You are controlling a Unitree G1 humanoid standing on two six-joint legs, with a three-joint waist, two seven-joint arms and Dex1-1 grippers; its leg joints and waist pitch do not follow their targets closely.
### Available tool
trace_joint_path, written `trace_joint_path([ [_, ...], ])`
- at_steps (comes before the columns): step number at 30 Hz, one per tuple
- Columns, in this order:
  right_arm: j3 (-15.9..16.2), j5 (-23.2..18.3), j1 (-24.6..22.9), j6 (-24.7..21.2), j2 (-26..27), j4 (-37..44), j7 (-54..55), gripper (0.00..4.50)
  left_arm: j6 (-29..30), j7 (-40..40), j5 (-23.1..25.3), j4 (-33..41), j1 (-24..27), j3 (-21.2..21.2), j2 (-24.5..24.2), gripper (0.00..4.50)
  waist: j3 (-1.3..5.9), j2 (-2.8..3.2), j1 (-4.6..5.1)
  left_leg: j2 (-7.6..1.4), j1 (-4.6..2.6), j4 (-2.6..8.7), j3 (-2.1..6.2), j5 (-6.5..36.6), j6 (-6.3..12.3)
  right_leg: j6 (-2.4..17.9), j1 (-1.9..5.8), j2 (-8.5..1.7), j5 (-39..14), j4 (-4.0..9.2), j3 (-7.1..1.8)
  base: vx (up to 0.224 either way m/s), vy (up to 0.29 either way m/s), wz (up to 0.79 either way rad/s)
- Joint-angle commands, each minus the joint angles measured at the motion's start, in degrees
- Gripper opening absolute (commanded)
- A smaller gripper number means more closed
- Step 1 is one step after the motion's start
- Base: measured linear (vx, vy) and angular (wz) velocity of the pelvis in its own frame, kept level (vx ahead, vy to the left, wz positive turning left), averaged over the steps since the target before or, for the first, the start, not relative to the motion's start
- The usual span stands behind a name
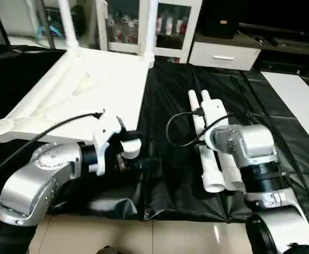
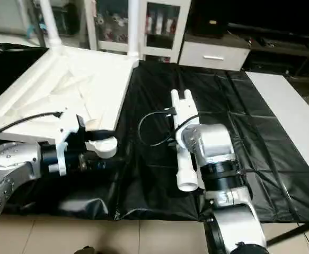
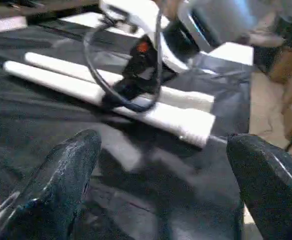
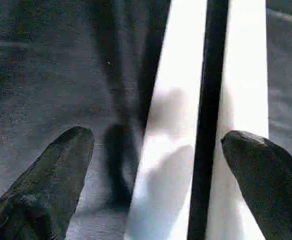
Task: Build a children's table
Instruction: Rotate table base, then pick table leg
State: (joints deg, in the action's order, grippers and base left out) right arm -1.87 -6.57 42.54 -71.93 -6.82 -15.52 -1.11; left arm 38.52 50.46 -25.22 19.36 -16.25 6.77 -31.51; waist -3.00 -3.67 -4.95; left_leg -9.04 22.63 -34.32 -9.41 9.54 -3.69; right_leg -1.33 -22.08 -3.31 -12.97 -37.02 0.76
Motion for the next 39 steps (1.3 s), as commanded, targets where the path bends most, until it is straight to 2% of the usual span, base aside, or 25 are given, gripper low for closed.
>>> trace_joint_path([
  [1,-4.51,-1.69,1.03,-3.69,0.92,-0.45,-0.23,4.47,1.00,-0.45,-0.39,2.41,0.42,1.15,-0.91,4.50,3.83,0.04,-0.03,-2.77,-1.58,4.20,0.49,4.06,-4.12,7.32,1.98,-3.63,4.55,3.30,-1.80,0.000,0.000,0.00],
  [3,-5.54,-1.73,0.62,-4.82,0.95,-0.13,-0.25,4.47,1.70,-0.80,-0.42,2.97,0.52,1.16,-0.74,4.50,3.64,0.00,-0.24,-3.01,-1.90,4.34,0.32,5.37,-4.44,7.09,1.69,-3.68,2.10,3.51,-1.80,0.000,0.000,0.00],
  [8,-6.34,-2.44,0.31,-6.56,1.12,-0.09,-0.68,4.47,2.88,-1.14,-0.80,4.37,0.95,1.05,-0.82,4.50,3.41,-0.15,-0.26,-3.28,-2.39,4.72,0.20,9.05,-7.42,5.85,1.16,-3.65,-3.21,3.71,-1.70,0.000,0.000,0.00],
  [9,-5.91,-2.18,0.17,-6.73,1.03,-0.11,-0.39,4.47,3.21,-1.26,-1.04,4.80,1.11,1.04,-1.02,4.50,3.38,-0.42,-0.22,-3.29,-2.38,4.74,0.19,9.53,-7.60,5.71,1.16,-3.64,-3.79,3.78,-1.70,0.000,0.000,0.00],
  [13,-5.73,-0.86,0.16,-7.04,1.12,-0.15,0.73,4.47,3.88,-1.65,-1.43,5.45,1.29,1.00,-1.24,4.50,3.33,-0.64,-0.27,-3.25,-2.34,4.80,0.24,10.43,-8.42,5.19,1.05,-3.73,-5.17,3.85,-1.73,0.000,0.000,0.00],
  [24,-6.15,0.05,-1.45,-6.68,0.79,-0.93,1.98,4.47,5.24,-1.47,-2.64,6.73,1.46,1.56,-1.33,4.50,3.44,-0.82,-0.39,-3.17,-2.15,4.61,0.19,8.28,-7.98,4.80,1.25,-3.69,-3.07,3.71,-1.73,0.000,0.000,0.00],
  [26,-7.36,-0.73,-2.37,-6.50,1.56,-2.07,1.62,4.47,5.33,-1.43,-2.75,7.03,1.69,1.73,-1.39,4.50,3.44,-1.03,-0.47,-3.19,-2.12,4.60,0.16,8.23,-7.77,4.77,1.31,-3.75,-3.18,3.75,-1.74,0.000,0.000,0.00],
  [31,-7.12,-0.81,-3.10,-6.51,2.07,-2.03,1.43,4.47,5.69,-1.60,-2.67,7.34,1.85,1.98,-1.54,4.50,3.38,-1.15,-0.42,-3.22,-2.16,4.67,0.19,8.82,-7.66,4.88,1.24,-3.76,-4.65,3.82,-1.70,0.000,0.000,0.00],
  [33,-6.78,-0.79,-3.44,-6.42,2.22,-2.05,1.16,4.19,5.75,-1.74,-2.76,7.46,1.88,2.11,-1.60,4.50,3.37,-1.07,-0.43,-3.24,-2.23,4.67,0.20,9.47,-7.78,4.78,1.14,-3.83,-5.78,3.90,-1.72,0.000,0.000,0.00],
  [34,-6.75,-0.79,-3.53,-6.37,2.25,-2.04,1.14,4.19,5.76,-1.75,-2.76,7.51,1.91,2.14,-1.62,4.50,3.37,-1.07,-0.44,-3.24,-2.22,4.68,0.20,9.46,-7.78,4.75,1.14,-3.80,-5.72,3.90,-1.73,0.000,0.000,0.00],
  [39,-6.99,-1.00,-3.86,-6.09,2.42,-2.19,1.07,3.71,5.90,-1.77,-2.76,7.64,2.03,2.17,-1.67,4.50,3.43,-1.11,-0.51,-3.24,-2.18,4.63,0.18,8.30,-7.67,4.85,1.24,-3.78,-3.98,3.77,-1.69,0.000,0.000,0.00],
])
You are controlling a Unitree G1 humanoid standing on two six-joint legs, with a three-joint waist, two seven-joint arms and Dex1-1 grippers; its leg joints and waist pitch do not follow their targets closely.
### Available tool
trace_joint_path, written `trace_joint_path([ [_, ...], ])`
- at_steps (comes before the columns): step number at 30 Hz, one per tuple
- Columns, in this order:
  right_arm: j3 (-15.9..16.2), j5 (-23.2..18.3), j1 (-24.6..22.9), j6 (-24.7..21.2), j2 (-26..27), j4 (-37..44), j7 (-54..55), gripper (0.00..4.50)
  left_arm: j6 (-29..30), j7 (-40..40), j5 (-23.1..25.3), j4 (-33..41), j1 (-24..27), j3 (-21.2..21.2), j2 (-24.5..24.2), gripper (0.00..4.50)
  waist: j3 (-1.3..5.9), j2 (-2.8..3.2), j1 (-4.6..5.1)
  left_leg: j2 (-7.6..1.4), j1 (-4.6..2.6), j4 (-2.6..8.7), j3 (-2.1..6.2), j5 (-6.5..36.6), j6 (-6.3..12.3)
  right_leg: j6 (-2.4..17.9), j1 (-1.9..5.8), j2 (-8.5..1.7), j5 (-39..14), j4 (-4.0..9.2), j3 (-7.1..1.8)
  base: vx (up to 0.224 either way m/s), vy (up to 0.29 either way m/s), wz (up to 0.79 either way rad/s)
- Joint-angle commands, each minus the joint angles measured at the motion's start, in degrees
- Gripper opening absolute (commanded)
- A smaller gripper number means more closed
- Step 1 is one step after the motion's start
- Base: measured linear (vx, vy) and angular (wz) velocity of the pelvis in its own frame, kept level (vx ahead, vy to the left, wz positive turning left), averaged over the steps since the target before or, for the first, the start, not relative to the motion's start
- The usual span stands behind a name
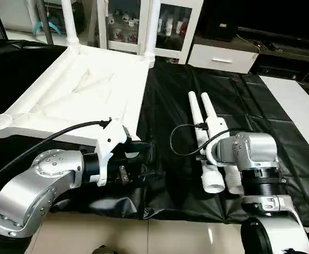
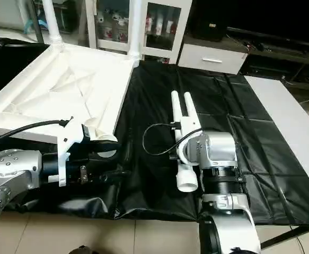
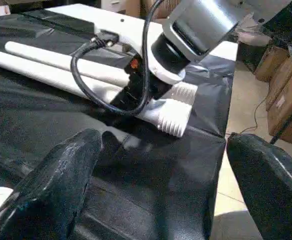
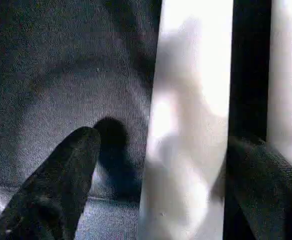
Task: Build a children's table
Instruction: Pick table leg
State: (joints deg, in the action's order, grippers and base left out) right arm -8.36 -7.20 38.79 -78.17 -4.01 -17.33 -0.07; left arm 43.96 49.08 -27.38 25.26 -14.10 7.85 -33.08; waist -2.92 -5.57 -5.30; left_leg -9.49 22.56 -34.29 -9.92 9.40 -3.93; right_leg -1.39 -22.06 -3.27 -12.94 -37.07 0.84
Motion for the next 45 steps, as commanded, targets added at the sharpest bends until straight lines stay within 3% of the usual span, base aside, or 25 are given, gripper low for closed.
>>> trace_joint_path([
  [1,-0.56,-0.38,-0.11,0.18,-0.38,-0.40,0.03,3.64,0.45,-0.42,-0.54,1.71,-0.14,1.09,-0.11,4.50,3.36,0.82,-0.15,-2.79,-2.11,4.61,0.71,8.39,-7.47,4.91,1.20,-3.80,-3.89,3.79,-1.75,0.000,0.000,0.00],
  [17,-1.07,-0.12,-0.34,1.05,0.07,0.03,-0.14,2.17,-0.31,-0.90,0.42,1.04,-0.44,1.09,-0.56,4.50,3.37,0.75,-0.14,-2.76,-2.08,4.58,0.70,8.20,-7.40,4.92,1.26,-3.80,-3.98,3.78,-1.74,0.000,0.000,0.00],
  [22,0.81,-0.51,-0.41,1.40,0.23,1.63,-1.40,1.95,1.98,-1.65,-0.79,1.08,-0.53,0.20,-0.86,4.50,3.33,0.58,-0.17,-2.79,-2.09,4.61,0.71,8.77,-7.37,4.91,1.21,-3.85,-4.84,3.80,-1.72,0.000,0.000,0.00],
  [26,1.48,-0.49,-0.46,1.89,0.52,2.01,-1.62,1.86,2.08,-2.84,-0.33,0.50,-0.78,-0.52,-0.56,4.50,3.32,0.70,-0.19,-2.78,-2.07,4.62,0.74,8.45,-7.37,5.00,1.21,-3.85,-4.36,3.79,-1.72,0.000,0.000,0.00],
  [27,1.91,-0.48,-0.43,2.89,0.91,3.08,-1.67,1.85,2.44,-5.52,1.18,-1.36,-1.40,-1.45,0.12,4.50,3.39,1.72,-0.29,-2.73,-2.15,4.62,0.86,8.56,-7.80,5.06,1.13,-3.84,-3.64,3.61,-1.73,0.000,0.000,0.00],
  [28,1.91,-0.48,-0.43,2.89,0.91,3.08,-1.67,1.85,2.44,-5.52,1.18,-1.36,-1.40,-1.45,0.12,4.50,3.34,1.25,-0.16,-2.78,-2.20,4.64,0.79,9.37,-8.08,4.93,1.10,-3.67,-3.28,3.76,-1.74,0.000,0.000,0.00],
  [30,3.50,-0.72,-0.63,7.78,1.54,7.64,-2.78,1.85,4.39,-14.15,3.20,-7.46,-4.32,-5.98,4.33,4.50,3.38,1.84,-0.26,-2.75,-2.22,4.63,0.81,10.49,-8.57,4.94,1.08,-3.70,-3.14,3.72,-1.80,0.000,0.000,0.00],
  [32,4.34,-1.27,-1.19,14.63,2.27,13.35,-4.23,1.85,5.57,-21.69,-1.72,-11.34,-9.00,-13.36,12.19,4.50,3.42,1.38,-0.29,-2.99,-2.03,4.64,0.97,11.83,-8.62,6.28,1.53,-4.14,-3.12,3.77,-1.82,0.000,0.000,0.00],
  [33,4.40,-1.69,-1.35,16.89,2.69,15.38,-4.85,1.85,6.00,-24.37,-4.17,-12.44,-10.82,-16.20,15.27,4.50,3.56,1.05,-0.62,-3.04,-2.31,4.37,0.96,11.82,-7.98,7.27,1.51,-4.35,-2.52,3.87,-1.83,0.000,0.000,0.00],
  [34,6.01,-2.86,-1.42,19.65,2.10,18.93,-8.08,1.85,5.44,-26.33,-8.51,-13.12,-13.19,-18.76,18.91,4.50,3.51,0.94,-0.97,-3.04,-2.14,4.40,1.13,10.83,-7.05,7.68,1.76,-4.45,-2.01,3.77,-1.72,0.000,0.000,0.00],
  [36,9.01,-2.37,-1.42,22.11,0.24,22.23,-10.48,1.84,4.20,-27.37,-11.48,-14.08,-14.88,-19.81,21.18,4.50,3.43,0.95,-0.99,-2.98,-2.01,4.42,1.17,9.33,-6.16,7.27,1.76,-4.07,0.17,3.74,-1.68,0.000,0.000,0.00],
  [37,9.01,-2.37,-1.42,22.11,0.24,22.23,-10.48,1.84,4.20,-27.37,-11.48,-14.08,-14.88,-19.81,21.18,4.50,3.40,0.94,-1.06,-2.97,-2.12,4.38,1.06,9.45,-6.18,6.99,1.67,-3.96,0.16,3.79,-1.67,0.000,0.000,0.00],
  [38,12.56,-0.70,-1.65,26.22,-2.12,26.08,-12.30,1.84,3.49,-29.17,-14.99,-15.69,-16.95,-21.14,23.86,4.50,3.45,1.44,-0.97,-2.90,-2.07,4.32,1.12,8.86,-5.89,6.42,1.72,-3.92,0.75,3.68,-1.77,0.000,0.000,0.00],
  [39,13.89,-0.14,-2.04,28.01,-3.10,27.74,-13.20,1.84,3.49,-30.45,-16.77,-16.68,-18.12,-22.25,25.57,4.50,3.55,1.04,-1.15,-2.86,-2.15,4.10,0.97,8.53,-6.09,5.82,1.87,-3.82,1.29,3.88,-1.81,0.000,0.000,0.00],
  [42,18.93,2.32,-4.00,33.80,-6.85,32.14,-16.84,1.84,4.79,-32.47,-19.79,-20.14,-22.66,-26.33,30.40,4.50,3.45,0.99,-1.50,-2.91,-2.08,4.10,1.04,8.92,-5.62,5.36,1.98,-3.92,1.03,4.14,-1.89,0.000,0.000,0.00],
  [43,19.54,2.51,-4.43,34.55,-7.17,32.65,-17.41,1.84,5.18,-32.49,-20.18,-20.58,-23.38,-27.05,31.00,4.50,3.47,0.79,-1.50,-2.96,-2.05,4.07,1.08,9.21,-5.40,5.24,2.07,-3.94,0.77,4.16,-1.87,0.000,0.000,0.00],
  [44,19.82,2.52,-4.79,34.93,-7.21,32.89,-17.70,1.84,5.47,-32.59,-20.56,-20.85,-23.85,-27.61,31.38,4.50,3.41,1.21,-1.25,-2.86,-1.95,4.17,1.16,10.25,-5.42,5.36,1.91,-3.88,-0.25,4.25,-1.84,0.000,0.000,0.00],
  [45,20.07,2.36,-5.24,35.42,-7.33,33.14,-17.94,1.84,5.60,-33.28,-21.63,-21.12,-24.23,-27.99,31.55,4.50,3.38,1.02,-1.20,-2.88,-2.00,4.12,1.17,10.71,-5.38,5.49,1.88,-3.88,-0.97,4.31,-1.82,0.000,0.000,0.00],
])
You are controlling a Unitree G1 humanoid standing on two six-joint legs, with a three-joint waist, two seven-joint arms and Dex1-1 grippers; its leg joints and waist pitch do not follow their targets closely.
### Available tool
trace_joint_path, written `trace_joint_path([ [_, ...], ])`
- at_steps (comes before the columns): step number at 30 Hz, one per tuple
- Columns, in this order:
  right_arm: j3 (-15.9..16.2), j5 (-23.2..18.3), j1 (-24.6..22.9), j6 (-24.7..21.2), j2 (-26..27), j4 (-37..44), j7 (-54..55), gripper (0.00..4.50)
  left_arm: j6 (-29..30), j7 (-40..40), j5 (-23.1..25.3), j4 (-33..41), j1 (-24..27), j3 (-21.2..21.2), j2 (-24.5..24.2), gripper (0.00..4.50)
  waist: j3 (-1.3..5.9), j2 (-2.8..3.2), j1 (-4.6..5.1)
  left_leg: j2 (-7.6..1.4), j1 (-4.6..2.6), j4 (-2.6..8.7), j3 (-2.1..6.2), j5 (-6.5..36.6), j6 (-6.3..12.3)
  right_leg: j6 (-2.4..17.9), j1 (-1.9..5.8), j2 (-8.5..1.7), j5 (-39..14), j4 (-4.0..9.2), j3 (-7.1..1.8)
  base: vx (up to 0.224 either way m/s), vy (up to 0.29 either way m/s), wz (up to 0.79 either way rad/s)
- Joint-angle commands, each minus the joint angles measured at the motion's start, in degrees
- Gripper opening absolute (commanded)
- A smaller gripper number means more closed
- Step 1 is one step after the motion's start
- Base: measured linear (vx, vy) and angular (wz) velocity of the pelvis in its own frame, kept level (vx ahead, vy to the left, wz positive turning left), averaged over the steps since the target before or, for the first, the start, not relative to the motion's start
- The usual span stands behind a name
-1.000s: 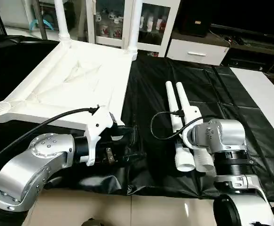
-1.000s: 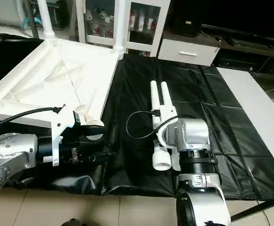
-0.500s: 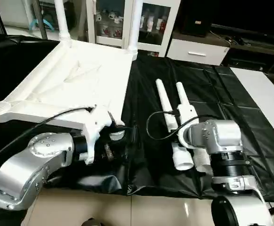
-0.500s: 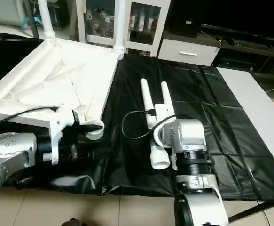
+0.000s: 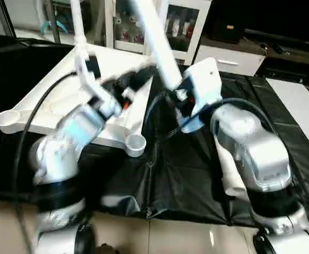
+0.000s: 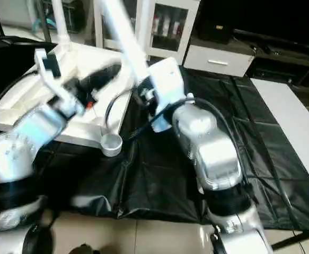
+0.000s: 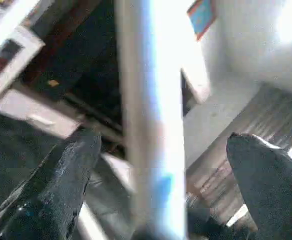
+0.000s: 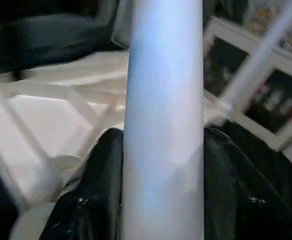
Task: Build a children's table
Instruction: Pick table leg
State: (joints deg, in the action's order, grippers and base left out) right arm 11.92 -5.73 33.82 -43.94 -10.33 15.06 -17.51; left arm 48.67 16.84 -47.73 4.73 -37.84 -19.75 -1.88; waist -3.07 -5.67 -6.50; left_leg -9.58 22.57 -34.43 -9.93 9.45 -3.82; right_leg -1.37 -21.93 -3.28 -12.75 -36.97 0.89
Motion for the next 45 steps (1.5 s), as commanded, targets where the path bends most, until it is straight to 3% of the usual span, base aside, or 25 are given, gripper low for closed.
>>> trace_joint_path([
  [1,2.74,2.03,-1.31,2.50,-3.47,2.14,-2.29,1.84,0.25,-2.44,-2.45,-1.83,-1.95,-0.75,1.01,4.50,3.58,2.53,-0.15,-2.80,-2.00,4.25,1.47,11.11,-5.93,5.89,1.79,-4.01,-1.56,3.97,-1.90,0.000,0.000,0.00],
  [2,3.83,2.30,-1.73,3.00,-4.36,2.72,-2.96,1.84,-0.39,-2.78,-2.83,-2.38,-2.57,-0.75,1.19,4.50,3.49,1.60,0.08,-2.84,-2.09,4.24,1.38,11.96,-5.97,5.56,1.86,-3.74,-1.95,4.36,-1.90,0.000,0.000,0.00],
  [4,5.43,2.59,-2.25,3.30,-5.42,3.37,-3.72,1.84,-1.59,-3.14,-3.43,-3.35,-3.65,-0.99,1.47,4.50,3.44,1.55,-0.09,-2.77,-2.02,4.21,1.32,11.52,-5.35,5.28,1.95,-3.82,-2.18,4.46,-2.04,0.000,0.000,0.00],
  [11,7.62,4.58,-2.76,6.55,-5.53,2.30,-4.28,1.84,-3.20,-4.02,-0.42,-5.74,-5.65,-1.34,0.95,4.50,3.57,1.78,0.12,-2.92,-1.97,4.11,1.42,11.02,-4.89,6.68,1.86,-3.87,-1.22,4.23,-1.96,0.000,0.000,0.00],
  [12,7.67,4.56,-2.62,6.82,-5.49,2.07,-4.25,1.84,-3.44,-4.78,-0.13,-6.32,-5.84,-1.35,0.66,4.22,3.60,1.75,0.11,-2.89,-1.98,4.10,1.43,10.68,-4.72,6.83,1.94,-3.87,-0.48,4.16,-1.93,0.000,0.000,0.00],
  [15,7.65,4.49,-2.40,7.22,-5.36,1.53,-4.01,1.84,-3.99,-5.86,0.83,-7.59,-5.94,-1.25,-0.41,4.13,3.58,1.68,0.01,-2.91,-2.01,4.12,1.43,10.51,-4.51,7.03,1.99,-3.87,0.08,4.09,-1.91,0.000,0.000,0.00],
  [16,7.70,4.52,-2.40,7.39,-5.30,1.34,-3.93,1.84,-4.00,-5.81,1.07,-7.84,-5.79,-1.11,-0.86,3.86,3.56,1.74,0.02,-2.91,-2.03,4.15,1.43,10.69,-4.54,6.96,1.95,-3.86,-0.20,4.12,-1.93,0.000,0.000,0.00],
  [21,7.17,4.57,-2.67,7.20,-4.61,0.97,-3.52,1.84,-3.41,-6.28,1.88,-6.85,-4.57,-0.30,-1.65,3.47,3.55,1.59,0.00,-3.00,-2.07,4.17,1.42,10.74,-4.86,7.38,1.91,-3.97,-0.31,3.97,-1.88,0.000,0.000,0.00],
  [27,6.87,4.87,-2.93,7.70,-4.14,0.41,-3.34,1.84,-3.11,-6.87,1.40,-5.60,-3.72,0.09,-1.50,2.90,3.53,1.81,-0.04,-2.99,-2.10,4.24,1.43,11.49,-5.22,7.52,1.87,-3.99,-0.71,4.04,-1.89,0.000,0.000,0.00],
  [28,6.91,4.89,-2.99,7.81,-4.05,0.34,-3.29,1.84,-2.92,-6.84,1.11,-5.41,-3.63,0.21,-1.52,2.82,3.61,2.29,-0.14,-3.00,-2.04,4.25,1.56,11.36,-5.41,7.52,1.93,-4.04,0.05,3.90,-1.88,0.000,0.000,0.00],
  [35,6.75,5.26,-3.26,7.77,-3.42,0.14,-2.42,1.84,-1.67,-6.71,0.06,-4.76,-3.48,0.21,-1.90,2.11,3.50,2.28,-0.14,-2.94,-2.15,4.35,1.53,12.64,-5.90,7.47,1.75,-3.95,-1.05,4.07,-1.88,0.000,0.000,0.00],
  [39,6.82,5.40,-3.21,7.62,-3.15,0.11,-2.36,1.84,-0.85,-6.56,-0.87,-4.21,-3.47,0.19,-1.91,1.91,3.53,2.17,-0.09,-2.91,-2.11,4.30,1.49,12.13,-5.84,7.36,1.81,-3.92,-0.23,4.01,-1.89,0.000,0.000,0.00],
  [40,6.83,5.42,-3.19,7.62,-3.16,0.08,-2.36,1.84,-0.86,-6.60,-0.90,-4.25,-3.50,0.17,-1.88,1.87,3.56,2.46,0.02,-2.89,-2.12,4.27,1.48,12.16,-5.92,7.35,1.82,-3.87,0.23,4.04,-1.90,0.000,0.000,0.00],
  [43,6.88,5.63,-3.00,7.73,-3.30,-0.26,-2.45,1.84,-1.11,-7.31,-1.44,-4.65,-3.90,-0.17,-1.35,1.83,3.54,2.58,-0.01,-2.88,-2.08,4.30,1.53,12.26,-6.10,7.39,1.89,-3.86,0.49,3.98,-1.88,0.000,0.000,0.00],
  [45,6.65,5.30,-2.81,8.08,-3.54,-0.43,-2.90,2.54,-1.37,-7.57,-2.01,-4.75,-4.35,-0.30,-0.92,1.81,3.56,2.38,0.02,-2.92,-2.08,4.26,1.50,12.23,-5.97,7.49,1.98,-3.88,0.47,3.97,-1.90,0.000,0.000,0.00],
])
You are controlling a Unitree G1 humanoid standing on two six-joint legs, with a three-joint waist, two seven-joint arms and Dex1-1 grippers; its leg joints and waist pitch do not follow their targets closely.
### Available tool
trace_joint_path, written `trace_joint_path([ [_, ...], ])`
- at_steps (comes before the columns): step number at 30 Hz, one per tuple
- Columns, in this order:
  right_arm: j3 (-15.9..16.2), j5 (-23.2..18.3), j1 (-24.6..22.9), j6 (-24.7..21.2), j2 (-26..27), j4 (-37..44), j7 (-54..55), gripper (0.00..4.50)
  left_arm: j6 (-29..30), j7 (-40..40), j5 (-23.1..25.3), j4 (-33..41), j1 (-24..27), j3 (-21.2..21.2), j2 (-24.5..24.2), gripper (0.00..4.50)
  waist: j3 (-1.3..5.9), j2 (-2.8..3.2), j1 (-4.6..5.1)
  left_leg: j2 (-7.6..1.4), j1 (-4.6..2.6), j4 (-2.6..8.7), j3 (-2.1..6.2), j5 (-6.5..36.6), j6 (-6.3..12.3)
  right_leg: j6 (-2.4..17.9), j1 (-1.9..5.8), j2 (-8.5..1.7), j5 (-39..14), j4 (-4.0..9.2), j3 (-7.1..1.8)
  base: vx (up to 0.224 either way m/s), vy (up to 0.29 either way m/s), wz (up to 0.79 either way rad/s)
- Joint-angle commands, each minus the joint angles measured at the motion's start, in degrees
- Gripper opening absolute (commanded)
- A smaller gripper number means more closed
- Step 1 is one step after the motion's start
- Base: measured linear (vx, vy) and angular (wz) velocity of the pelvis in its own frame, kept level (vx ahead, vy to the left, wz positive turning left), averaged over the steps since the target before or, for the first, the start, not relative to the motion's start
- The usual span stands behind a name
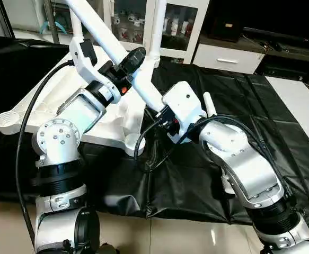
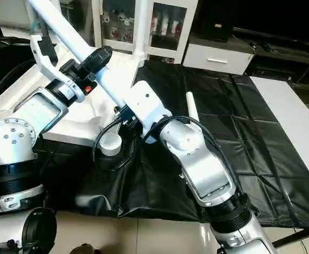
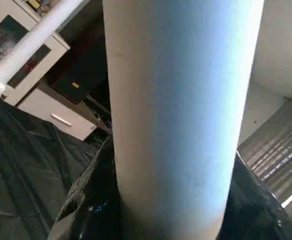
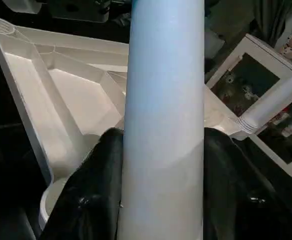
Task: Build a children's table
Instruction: Pick table leg
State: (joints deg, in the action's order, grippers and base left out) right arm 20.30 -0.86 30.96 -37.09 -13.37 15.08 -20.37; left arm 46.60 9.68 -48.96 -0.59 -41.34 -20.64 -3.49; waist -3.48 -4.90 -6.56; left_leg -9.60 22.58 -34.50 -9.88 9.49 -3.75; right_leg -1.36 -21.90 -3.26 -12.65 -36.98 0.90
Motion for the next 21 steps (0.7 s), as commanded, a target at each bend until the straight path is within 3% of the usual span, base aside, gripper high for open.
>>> trace_joint_path([
  [1,-1.73,0.43,0.04,1.23,-0.49,-0.45,-0.04,2.55,0.70,-0.41,-0.78,0.58,-0.85,0.58,0.69,1.80,3.95,1.66,0.03,-2.88,-2.06,4.32,1.45,11.93,-5.94,7.50,1.96,-3.91,0.53,3.97,-1.93,0.000,0.000,0.00],
  [4,-3.03,-1.19,0.35,1.22,0.06,-1.02,-0.59,2.84,0.10,-0.92,-0.83,0.31,-1.50,0.23,0.82,1.80,3.98,1.90,0.09,-2.87,-2.09,4.26,1.42,11.68,-5.65,7.63,1.93,-3.89,0.89,3.94,-1.93,0.000,0.000,0.00],
  [7,-10.28,-8.21,0.58,0.40,4.18,-1.99,-0.46,3.03,-0.66,-1.36,1.23,-1.10,-2.15,1.19,-0.14,1.79,4.00,2.28,0.12,-2.74,-2.02,4.26,1.40,12.25,-5.20,8.18,1.79,-3.95,0.66,3.94,-1.96,0.000,0.000,0.00],
  [8,-12.17,-10.14,0.78,0.42,5.09,-2.18,-0.68,3.03,-0.70,-1.44,1.96,-1.34,-2.27,1.63,-0.56,1.79,3.96,2.10,0.16,-2.82,-2.08,4.28,1.45,13.34,-4.79,8.42,1.75,-3.97,-0.90,4.03,-1.91,0.000,0.000,0.00],
  [9,-16.59,-14.72,1.43,-1.10,5.81,-2.63,-2.04,3.06,-0.41,-1.54,2.33,-1.79,-2.80,1.91,-1.20,1.79,3.97,2.14,0.04,-2.92,-2.11,4.29,1.42,12.87,-4.58,8.56,1.78,-4.02,-0.55,4.00,-1.94,0.000,0.000,0.00],
  [11,-21.25,-20.32,2.26,-6.43,5.25,-3.30,-4.75,3.08,-0.06,-1.49,2.33,-2.59,-3.45,1.78,-1.82,1.79,3.97,2.27,-0.11,-2.94,-2.20,4.25,1.53,12.42,-4.13,8.45,1.85,-3.93,-0.06,3.83,-1.85,0.000,0.000,0.00],
  [12,-25.37,-26.91,2.66,-13.78,1.96,-3.86,-10.51,3.08,0.21,-1.80,3.60,-3.56,-3.78,2.50,-2.62,1.79,3.90,3.15,-0.19,-2.74,-2.24,4.27,1.62,12.21,-4.04,8.40,1.94,-3.65,0.51,3.66,-1.80,0.000,0.000,0.00],
  [13,-25.37,-26.91,2.66,-13.78,1.96,-3.86,-10.51,3.08,0.21,-1.80,3.60,-3.56,-3.78,2.50,-2.62,1.79,3.96,3.09,-0.24,-2.81,-2.47,4.24,1.64,12.59,-3.94,8.05,2.00,-3.44,0.92,3.77,-1.71,0.000,0.000,0.00],
  [14,-28.20,-32.32,2.51,-17.98,-1.58,-4.56,-16.12,3.08,0.73,-1.91,3.97,-3.99,-4.24,3.18,-2.69,1.79,4.01,2.19,-0.52,-2.76,-2.03,4.20,1.45,10.41,-3.86,7.79,2.44,-3.72,3.07,3.90,-1.77,0.000,0.000,0.00],
  [15,-29.12,-34.54,1.75,-18.32,-4.26,-5.24,-20.20,3.08,0.99,-1.39,3.94,-4.08,-4.52,3.71,-2.67,1.79,4.10,1.45,-0.72,-2.76,-1.98,4.05,1.38,9.37,-3.42,7.97,2.70,-3.85,3.65,3.89,-1.74,0.000,0.000,0.00],
  [16,-30.66,-37.64,0.87,-19.84,-8.27,-7.37,-26.16,3.08,1.29,-0.66,4.36,-4.61,-5.00,4.69,-3.01,1.79,4.10,1.39,-1.28,-2.75,-1.83,3.83,1.22,8.09,-2.56,8.32,2.88,-4.06,4.32,3.92,-1.79,0.000,0.000,0.00],
  [18,-31.19,-38.67,0.55,-20.41,-9.62,-8.18,-28.14,3.08,1.39,-0.38,4.56,-4.81,-5.15,5.05,-3.17,1.79,4.10,1.65,-1.97,-2.87,-1.77,3.76,1.17,7.28,-2.36,8.89,2.58,-4.30,3.92,3.93,-1.78,0.000,0.000,0.00],
  [21,-30.24,-35.91,1.73,-18.24,-12.79,-11.34,-28.92,3.08,2.27,0.63,5.09,-4.66,-5.65,6.72,-3.72,1.79,4.10,1.32,-1.95,-2.88,-1.81,3.62,1.06,6.72,-2.20,10.74,2.46,-4.45,1.69,4.07,-1.65,0.000,0.000,0.00],
])
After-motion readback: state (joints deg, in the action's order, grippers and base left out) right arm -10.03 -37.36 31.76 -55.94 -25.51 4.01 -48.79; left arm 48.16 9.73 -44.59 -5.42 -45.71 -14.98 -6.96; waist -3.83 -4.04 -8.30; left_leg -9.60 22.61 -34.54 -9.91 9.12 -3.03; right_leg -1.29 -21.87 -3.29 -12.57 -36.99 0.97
